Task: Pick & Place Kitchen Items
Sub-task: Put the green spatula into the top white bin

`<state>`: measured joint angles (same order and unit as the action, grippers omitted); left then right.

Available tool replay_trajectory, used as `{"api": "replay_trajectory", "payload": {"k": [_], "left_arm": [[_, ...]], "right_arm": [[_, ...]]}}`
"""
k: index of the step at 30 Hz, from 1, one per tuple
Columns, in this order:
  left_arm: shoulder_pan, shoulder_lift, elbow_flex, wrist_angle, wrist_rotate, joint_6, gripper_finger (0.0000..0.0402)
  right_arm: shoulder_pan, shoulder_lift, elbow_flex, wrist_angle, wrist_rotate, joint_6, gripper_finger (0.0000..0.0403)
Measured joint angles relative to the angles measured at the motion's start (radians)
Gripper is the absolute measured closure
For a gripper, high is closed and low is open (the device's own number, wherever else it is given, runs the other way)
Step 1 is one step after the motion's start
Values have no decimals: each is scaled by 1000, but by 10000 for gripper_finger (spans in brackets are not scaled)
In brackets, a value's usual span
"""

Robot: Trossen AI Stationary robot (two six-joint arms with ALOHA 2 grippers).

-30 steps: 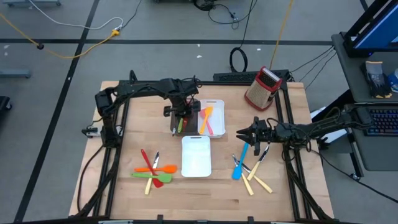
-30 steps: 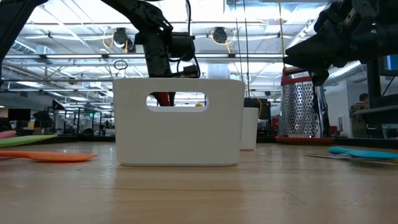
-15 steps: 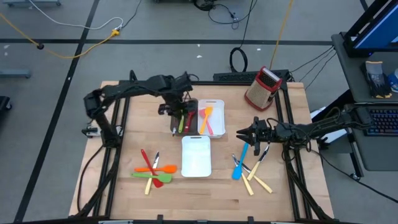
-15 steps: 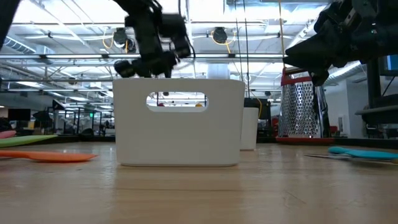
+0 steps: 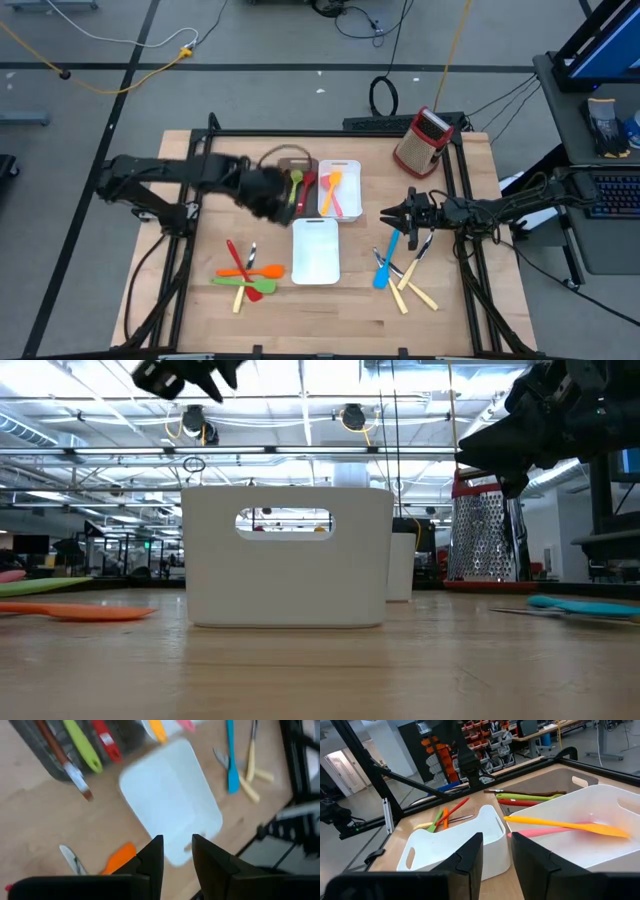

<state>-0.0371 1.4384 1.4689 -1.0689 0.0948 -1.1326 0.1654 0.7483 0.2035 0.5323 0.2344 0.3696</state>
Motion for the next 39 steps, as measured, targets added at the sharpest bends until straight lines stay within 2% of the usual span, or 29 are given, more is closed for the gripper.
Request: {"api": "replay_trajectory", "payload": {"k": [10, 14, 21, 26, 34, 39], "left_arm": [[-313, 61, 0, -37, -105, 5, 300], [-403, 115, -1, -132, -124, 21, 300], [-504, 216, -14, -351, -130, 156, 299], [-573, 220, -124, -275, -105, 166, 282], [-702, 195, -295, -126, -53, 75, 219], [-782, 188, -368, -57, -69, 61, 190]], "right_arm": [[0, 0, 0, 4, 0, -121, 309], [0, 0, 0, 18, 0, -121, 309], [0, 0, 0, 17, 0, -121, 309], [0, 0, 0, 8, 0, -121, 309], [0, 0, 0, 9, 0, -121, 309], [0, 0, 0, 17, 0, -121, 310]]}}
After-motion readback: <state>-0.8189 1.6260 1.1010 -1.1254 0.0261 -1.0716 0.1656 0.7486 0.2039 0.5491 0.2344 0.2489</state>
